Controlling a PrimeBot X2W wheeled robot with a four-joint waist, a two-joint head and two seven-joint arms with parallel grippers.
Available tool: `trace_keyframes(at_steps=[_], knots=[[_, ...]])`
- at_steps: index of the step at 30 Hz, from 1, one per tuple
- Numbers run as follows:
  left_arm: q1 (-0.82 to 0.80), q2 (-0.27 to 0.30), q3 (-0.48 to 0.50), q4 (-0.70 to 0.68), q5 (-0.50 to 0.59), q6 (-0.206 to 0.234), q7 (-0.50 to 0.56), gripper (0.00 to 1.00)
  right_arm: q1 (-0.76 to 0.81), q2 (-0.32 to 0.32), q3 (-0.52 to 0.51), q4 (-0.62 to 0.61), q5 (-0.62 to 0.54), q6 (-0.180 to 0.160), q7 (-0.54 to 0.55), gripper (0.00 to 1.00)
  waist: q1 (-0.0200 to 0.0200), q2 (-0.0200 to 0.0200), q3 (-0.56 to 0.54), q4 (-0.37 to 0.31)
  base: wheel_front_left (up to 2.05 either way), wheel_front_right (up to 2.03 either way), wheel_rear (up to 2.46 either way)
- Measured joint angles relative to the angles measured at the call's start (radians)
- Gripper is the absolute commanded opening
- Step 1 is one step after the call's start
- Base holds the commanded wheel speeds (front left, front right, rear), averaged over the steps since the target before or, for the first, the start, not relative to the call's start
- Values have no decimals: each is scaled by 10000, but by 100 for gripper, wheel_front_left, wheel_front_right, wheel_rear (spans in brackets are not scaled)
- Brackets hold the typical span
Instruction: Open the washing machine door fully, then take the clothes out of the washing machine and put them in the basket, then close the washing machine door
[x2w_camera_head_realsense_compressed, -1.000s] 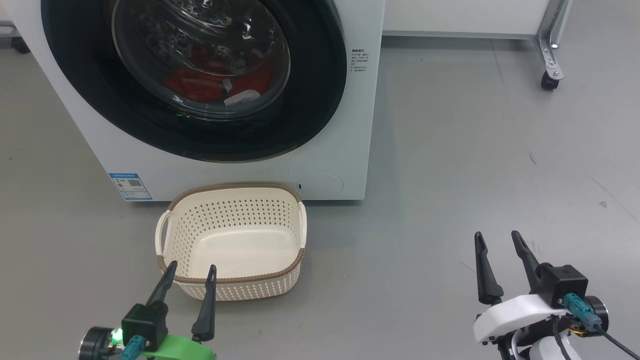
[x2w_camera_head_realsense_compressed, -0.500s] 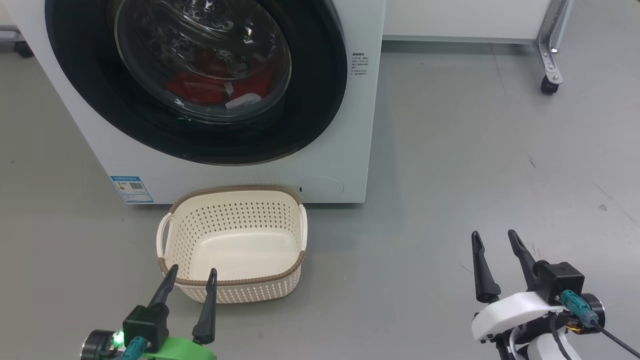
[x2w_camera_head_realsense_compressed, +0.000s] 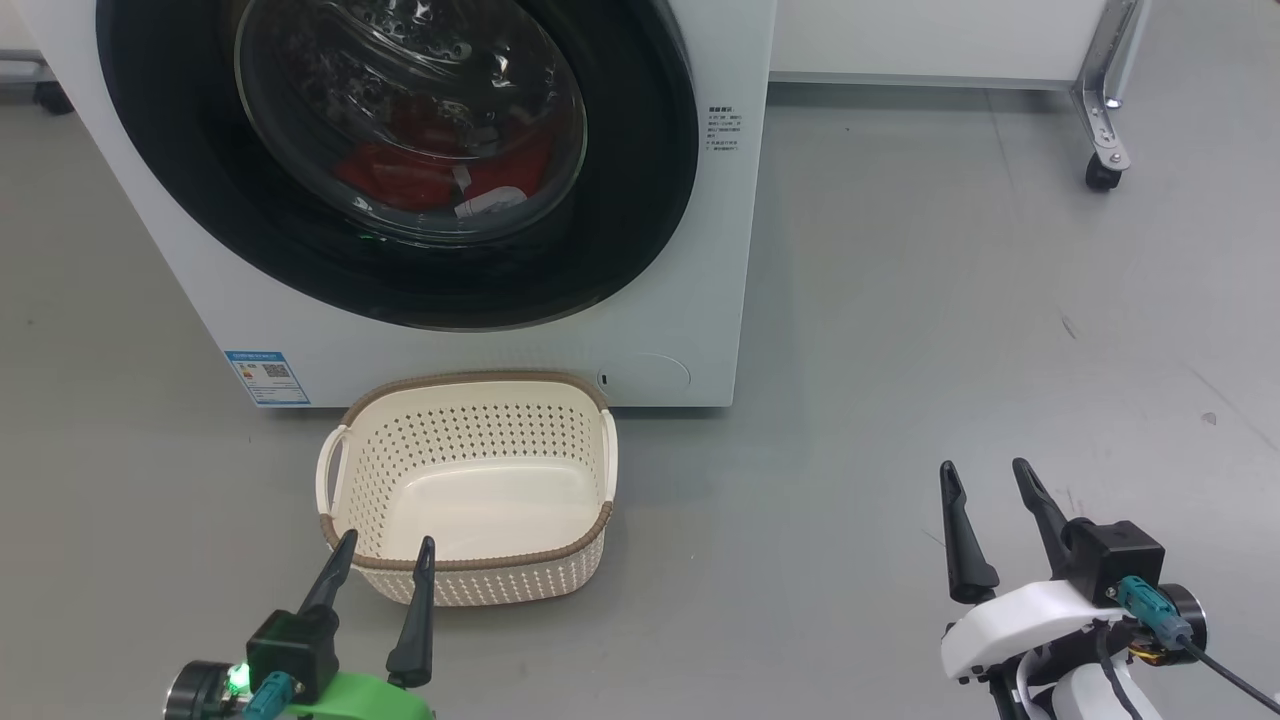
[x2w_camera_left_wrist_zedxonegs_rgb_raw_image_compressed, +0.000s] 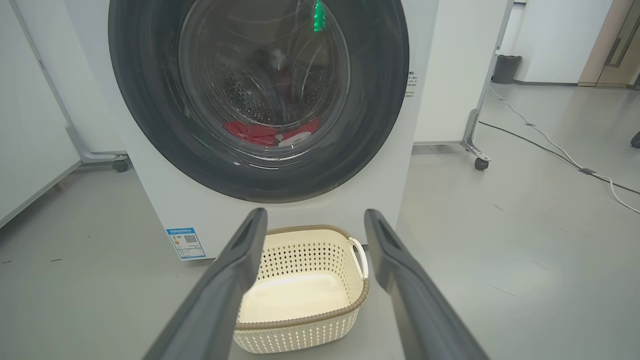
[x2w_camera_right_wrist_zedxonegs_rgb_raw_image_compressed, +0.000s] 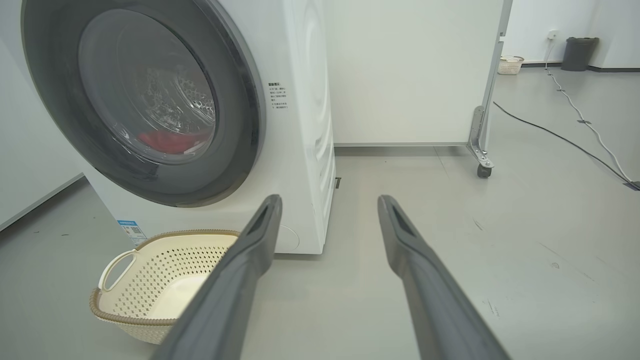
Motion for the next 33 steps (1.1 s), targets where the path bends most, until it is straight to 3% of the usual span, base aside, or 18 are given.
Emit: trace_keyframes(at_steps=[21,22,23,25,33], knots=[[-88,-6,-209,-10,-169,82,0,100,-114,6,50,50,73,8,0,100,0,0,152,34,0,0,0],[-107,-6,-213,-25,-167,82,0,100,-119,6,52,10,81,12,0,88,0,0,197,40,0,0,0],[-119,-6,-215,-54,-167,82,0,100,-134,6,58,-27,86,13,-2,45,0,0,250,47,0,0,0],[-157,-6,-242,-100,-167,82,0,100,-204,4,119,-96,86,42,-2,0,0,0,375,61,0,0,0],[-606,-10,-265,-399,-198,82,0,100,-942,6,-88,-573,504,290,-2,0,0,0,1134,161,0,0,0]])
